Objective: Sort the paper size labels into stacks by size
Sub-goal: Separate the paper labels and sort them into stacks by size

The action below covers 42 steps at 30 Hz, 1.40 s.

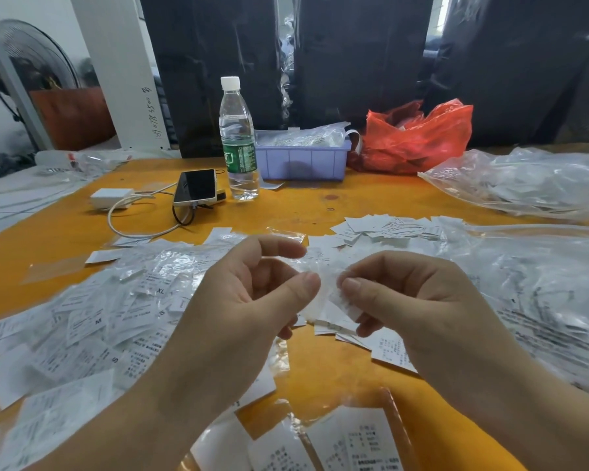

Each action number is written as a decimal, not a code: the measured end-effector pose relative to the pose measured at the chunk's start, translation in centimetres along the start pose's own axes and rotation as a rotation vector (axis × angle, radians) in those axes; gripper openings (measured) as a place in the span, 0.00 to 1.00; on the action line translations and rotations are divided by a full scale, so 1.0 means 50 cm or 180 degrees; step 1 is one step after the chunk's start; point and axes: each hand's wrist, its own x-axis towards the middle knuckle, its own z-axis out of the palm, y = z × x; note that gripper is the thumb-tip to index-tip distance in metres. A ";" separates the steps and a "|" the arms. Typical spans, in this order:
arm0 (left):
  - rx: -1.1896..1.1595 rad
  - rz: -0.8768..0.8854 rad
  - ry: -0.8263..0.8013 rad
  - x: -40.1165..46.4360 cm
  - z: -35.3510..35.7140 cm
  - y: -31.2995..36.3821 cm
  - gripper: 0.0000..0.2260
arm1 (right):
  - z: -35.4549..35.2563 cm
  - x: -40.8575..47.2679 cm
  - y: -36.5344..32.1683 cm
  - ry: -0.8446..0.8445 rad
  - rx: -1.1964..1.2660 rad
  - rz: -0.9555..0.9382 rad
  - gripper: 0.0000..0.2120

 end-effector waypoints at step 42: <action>-0.0400 -0.0271 -0.0311 0.004 -0.003 0.002 0.14 | 0.006 -0.003 -0.003 0.0064 0.0406 0.0137 0.03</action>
